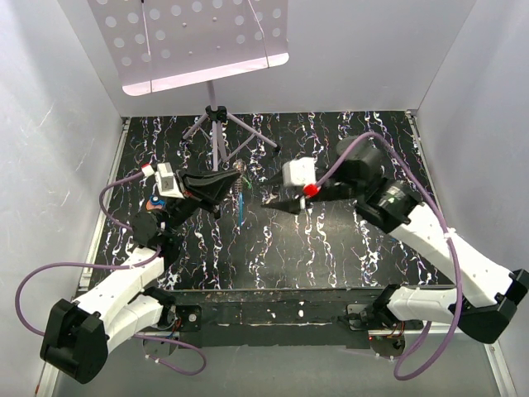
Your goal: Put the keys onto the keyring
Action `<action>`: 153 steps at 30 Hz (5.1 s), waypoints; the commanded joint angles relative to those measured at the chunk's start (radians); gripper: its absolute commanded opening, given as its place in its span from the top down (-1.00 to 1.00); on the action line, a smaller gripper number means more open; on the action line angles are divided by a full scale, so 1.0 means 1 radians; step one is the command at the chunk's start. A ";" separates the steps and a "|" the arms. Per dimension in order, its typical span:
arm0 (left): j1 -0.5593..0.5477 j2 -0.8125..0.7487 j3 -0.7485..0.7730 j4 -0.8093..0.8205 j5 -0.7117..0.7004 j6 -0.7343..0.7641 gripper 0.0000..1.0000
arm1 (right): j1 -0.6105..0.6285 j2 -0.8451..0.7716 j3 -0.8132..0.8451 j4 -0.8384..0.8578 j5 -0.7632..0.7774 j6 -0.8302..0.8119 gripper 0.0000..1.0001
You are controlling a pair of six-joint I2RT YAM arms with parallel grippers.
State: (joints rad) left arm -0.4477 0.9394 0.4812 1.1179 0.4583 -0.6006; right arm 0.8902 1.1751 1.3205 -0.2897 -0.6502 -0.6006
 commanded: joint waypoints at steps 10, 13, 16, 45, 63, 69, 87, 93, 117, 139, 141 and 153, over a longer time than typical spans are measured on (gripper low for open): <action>0.003 0.065 0.068 0.310 0.355 0.028 1.00 | -0.132 0.011 0.036 0.218 -0.313 0.464 -0.09; 0.001 0.087 0.080 0.336 0.373 0.019 1.00 | -0.132 0.017 0.039 0.218 -0.310 0.469 -0.02; 0.001 0.105 0.088 0.370 0.373 -0.002 1.00 | -0.132 0.023 0.032 0.216 -0.287 0.467 0.01; 0.001 0.099 0.088 0.424 0.321 -0.041 1.00 | -0.132 0.074 0.020 0.170 -0.220 0.447 0.40; 0.001 0.090 0.089 0.424 0.307 -0.053 1.00 | -0.132 0.087 0.023 0.167 -0.239 0.450 0.63; 0.001 0.099 0.089 0.422 0.309 -0.056 1.00 | -0.134 0.093 0.032 0.176 -0.264 0.452 0.87; 0.015 -0.088 0.135 -0.177 0.407 0.027 -0.14 | -0.189 0.090 0.114 -0.164 -0.266 0.252 0.97; 0.021 -0.143 0.428 -1.111 0.368 0.352 -0.66 | -0.235 0.195 0.356 -0.794 -0.186 -0.163 0.97; -0.071 0.315 0.569 -0.995 0.573 0.165 -0.30 | -0.303 0.440 0.605 -1.264 -0.192 -0.340 0.97; -0.152 0.394 0.683 -1.230 0.525 0.372 0.30 | -0.310 0.448 0.599 -1.276 -0.227 -0.334 0.97; -0.154 0.398 0.691 -1.247 0.519 0.384 0.33 | -0.312 0.448 0.597 -1.275 -0.227 -0.332 0.97; -0.163 0.412 0.714 -1.268 0.517 0.398 0.49 | -0.312 0.448 0.595 -1.275 -0.232 -0.329 0.97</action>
State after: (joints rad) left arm -0.6006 1.3540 1.1542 -0.1314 0.9802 -0.2230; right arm 0.5827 1.6268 1.8778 -1.3399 -0.8337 -0.9382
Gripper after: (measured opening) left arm 0.262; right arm 0.023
